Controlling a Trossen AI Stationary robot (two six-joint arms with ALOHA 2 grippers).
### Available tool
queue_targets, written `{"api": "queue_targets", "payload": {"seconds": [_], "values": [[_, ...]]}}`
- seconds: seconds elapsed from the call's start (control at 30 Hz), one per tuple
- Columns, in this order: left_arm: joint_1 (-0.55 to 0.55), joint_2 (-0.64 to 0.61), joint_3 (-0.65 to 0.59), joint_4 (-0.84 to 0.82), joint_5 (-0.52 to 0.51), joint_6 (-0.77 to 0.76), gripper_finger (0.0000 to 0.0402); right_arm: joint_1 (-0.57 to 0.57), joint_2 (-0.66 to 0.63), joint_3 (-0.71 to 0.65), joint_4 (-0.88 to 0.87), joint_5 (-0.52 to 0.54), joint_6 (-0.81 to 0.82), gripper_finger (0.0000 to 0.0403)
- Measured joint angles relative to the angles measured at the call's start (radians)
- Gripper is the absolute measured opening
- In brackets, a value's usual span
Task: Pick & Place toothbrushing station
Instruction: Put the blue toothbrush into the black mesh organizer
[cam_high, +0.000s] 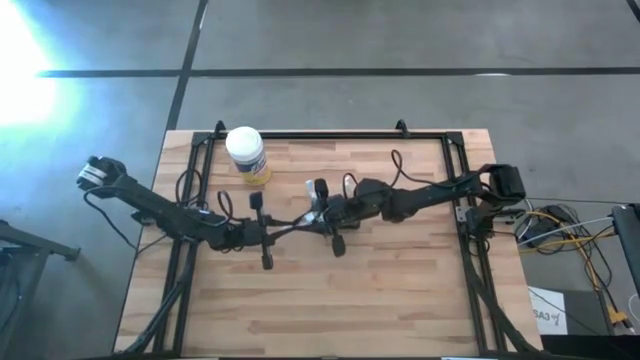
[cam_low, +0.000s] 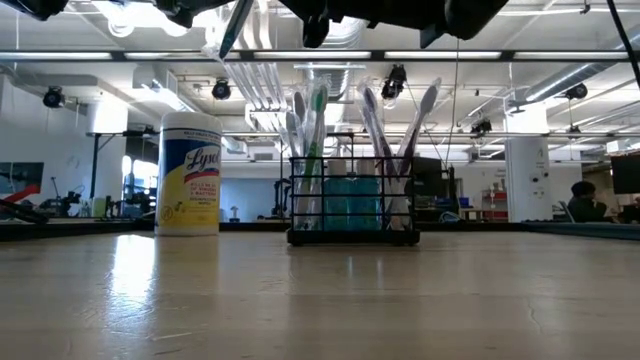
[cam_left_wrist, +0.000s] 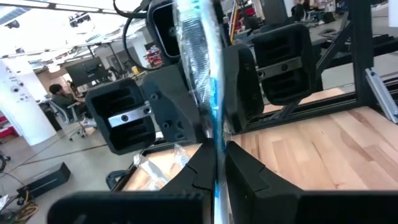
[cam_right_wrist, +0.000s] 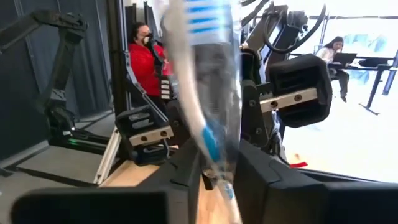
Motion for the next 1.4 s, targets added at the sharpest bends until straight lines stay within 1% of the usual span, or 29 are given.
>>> {"api": "queue_targets", "payload": {"seconds": [0.1,0.2,0.33,0.43,0.7,0.87,0.93,1.13,1.4], "values": [[0.0,0.0,0.0,0.002,-0.003,-0.005,0.0019,0.0,-0.005,-0.002,-0.002,0.0,-0.023,0.0041],[0.002,0.0,0.0,-0.001,-0.004,-0.013,0.002,0.001,-0.006,0.004,-0.026,0.0,-0.066,0.0022],[0.002,0.0,-0.001,-0.002,-0.004,-0.033,0.0027,0.001,-0.015,0.034,-0.116,0.0,-0.098,0.0016],[0.001,0.0,-0.001,-0.009,0.001,-0.033,0.0053,0.004,-0.021,0.054,-0.18,0.0,-0.117,0.0015],[-0.033,-0.008,-0.001,-0.006,0.013,-0.068,0.0142,0.006,-0.064,0.054,-0.311,-0.007,-0.159,0.0014],[-0.042,-0.018,0.026,0.001,0.022,-0.132,0.0176,0.006,-0.067,0.052,-0.376,-0.005,-0.171,0.0014],[-0.037,-0.018,0.053,-0.021,0.022,-0.168,0.0181,0.008,-0.063,0.052,-0.369,-0.001,-0.176,0.0014],[-0.019,-0.006,0.154,-0.205,0.021,-0.243,0.0177,0.014,-0.06,0.053,-0.364,0.005,-0.19,0.0014],[0.007,-0.007,0.197,-0.287,0.026,-0.288,0.0174,0.014,-0.054,0.063,-0.362,0.008,-0.201,0.0014]]}}
